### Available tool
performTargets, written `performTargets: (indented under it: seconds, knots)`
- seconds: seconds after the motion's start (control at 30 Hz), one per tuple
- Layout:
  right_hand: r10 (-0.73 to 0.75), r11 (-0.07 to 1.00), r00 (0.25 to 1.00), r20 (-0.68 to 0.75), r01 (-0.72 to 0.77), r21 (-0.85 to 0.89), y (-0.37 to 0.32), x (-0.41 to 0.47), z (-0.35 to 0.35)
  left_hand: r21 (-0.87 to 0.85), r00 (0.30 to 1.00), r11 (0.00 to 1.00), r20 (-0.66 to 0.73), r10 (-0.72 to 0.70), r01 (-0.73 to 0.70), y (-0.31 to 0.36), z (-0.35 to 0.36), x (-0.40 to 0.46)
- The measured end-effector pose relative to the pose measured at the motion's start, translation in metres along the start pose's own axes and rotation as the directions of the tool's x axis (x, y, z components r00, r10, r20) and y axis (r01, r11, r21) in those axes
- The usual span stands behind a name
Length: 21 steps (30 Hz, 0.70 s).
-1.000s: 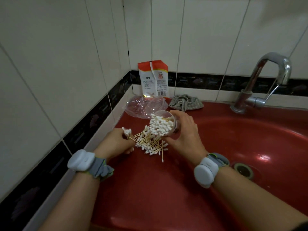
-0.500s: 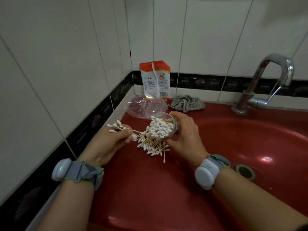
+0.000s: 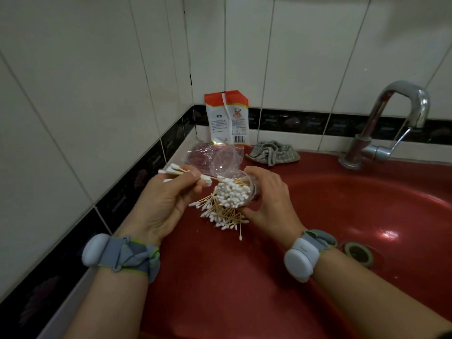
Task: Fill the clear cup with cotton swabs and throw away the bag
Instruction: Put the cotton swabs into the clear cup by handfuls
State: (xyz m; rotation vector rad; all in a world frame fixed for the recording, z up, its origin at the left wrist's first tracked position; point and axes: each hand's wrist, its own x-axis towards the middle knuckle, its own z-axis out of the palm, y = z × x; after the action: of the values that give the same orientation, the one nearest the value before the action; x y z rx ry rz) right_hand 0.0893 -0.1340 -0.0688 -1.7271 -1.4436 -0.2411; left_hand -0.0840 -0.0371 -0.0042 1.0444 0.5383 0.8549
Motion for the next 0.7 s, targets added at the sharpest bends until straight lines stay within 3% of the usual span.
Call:
performTargets:
  seconds: [0.23, 0.47, 0.53, 0.63, 0.7]
  knots:
    - [-0.055, 0.998, 0.998, 0.01, 0.055, -0.022, -0.006, 0.002, 0.0, 0.173, 0.989, 0.973, 0.025, 0.148, -0.15, -0.008, 0.021, 0.004]
    - [-0.062, 0.998, 0.998, -0.004, 0.062, 0.002, -0.012, 0.002, 0.005, 0.59, 0.9, 0.73, -0.015, 0.437, -0.345, -0.037, 0.031, 0.015]
    - [-0.062, 0.998, 0.998, 0.006, 0.062, -0.003, -0.011, 0.001, 0.005, 0.579, 0.886, 0.744, -0.077, 0.457, -0.333, -0.042, 0.031, 0.017]
    - [-0.057, 0.998, 0.998, 0.019, 0.057, -0.007, -0.009, 0.0, 0.006, 0.411, 0.872, 0.838, -0.172, 0.459, -0.36, -0.038, 0.037, 0.016]
    - [-0.06, 0.998, 0.998, 0.02, 0.06, -0.001, -0.01, 0.0, 0.006, 0.478, 0.862, 0.806, -0.173, 0.476, -0.35, -0.038, 0.038, 0.017]
